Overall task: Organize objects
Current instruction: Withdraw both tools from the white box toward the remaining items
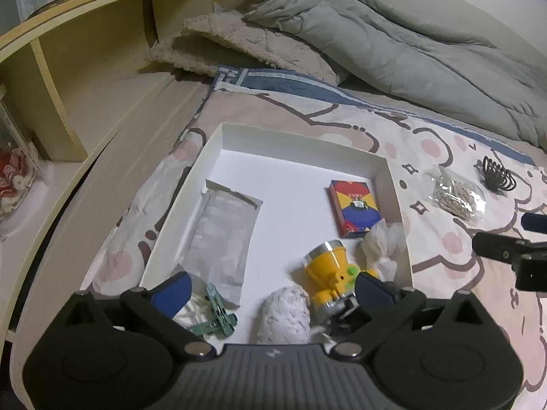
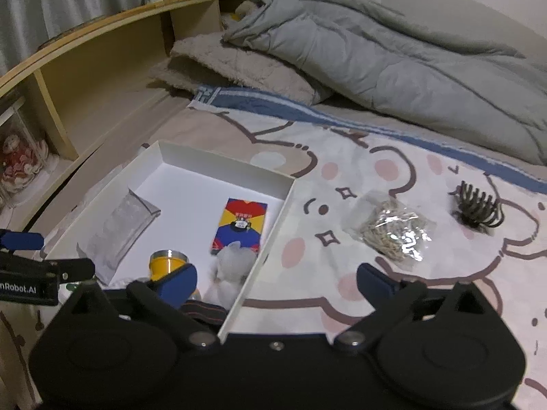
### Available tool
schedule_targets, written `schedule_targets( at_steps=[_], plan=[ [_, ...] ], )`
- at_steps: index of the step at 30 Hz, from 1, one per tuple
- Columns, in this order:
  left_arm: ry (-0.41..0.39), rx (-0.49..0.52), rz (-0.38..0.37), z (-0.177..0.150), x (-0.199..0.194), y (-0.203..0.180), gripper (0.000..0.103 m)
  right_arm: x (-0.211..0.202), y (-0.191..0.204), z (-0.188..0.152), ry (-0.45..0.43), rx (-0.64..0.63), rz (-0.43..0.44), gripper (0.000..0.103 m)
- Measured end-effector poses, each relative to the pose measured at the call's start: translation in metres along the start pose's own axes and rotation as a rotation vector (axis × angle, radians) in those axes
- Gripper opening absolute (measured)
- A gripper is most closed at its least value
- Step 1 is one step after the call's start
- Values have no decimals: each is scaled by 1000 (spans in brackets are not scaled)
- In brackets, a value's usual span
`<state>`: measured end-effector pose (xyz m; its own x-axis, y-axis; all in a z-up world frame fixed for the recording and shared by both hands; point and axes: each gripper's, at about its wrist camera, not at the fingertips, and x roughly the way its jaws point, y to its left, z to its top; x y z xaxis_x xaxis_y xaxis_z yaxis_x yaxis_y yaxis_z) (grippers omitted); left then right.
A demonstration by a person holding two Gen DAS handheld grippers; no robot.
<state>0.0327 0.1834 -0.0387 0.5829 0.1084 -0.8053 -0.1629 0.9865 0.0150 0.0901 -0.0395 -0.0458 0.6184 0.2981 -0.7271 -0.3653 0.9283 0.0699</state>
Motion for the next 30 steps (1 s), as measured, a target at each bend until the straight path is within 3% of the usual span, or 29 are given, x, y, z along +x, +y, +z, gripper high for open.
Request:
schedule_targets(
  at_steps=[20,30],
  plan=[
    [-54,10,26,-5,-15,-6,103,-24,-15,-15,-40,-5,-38,103],
    [-86,35,5,12,-11,-47,103,-36,-56,-15,-55,39,-97,103]
  ],
)
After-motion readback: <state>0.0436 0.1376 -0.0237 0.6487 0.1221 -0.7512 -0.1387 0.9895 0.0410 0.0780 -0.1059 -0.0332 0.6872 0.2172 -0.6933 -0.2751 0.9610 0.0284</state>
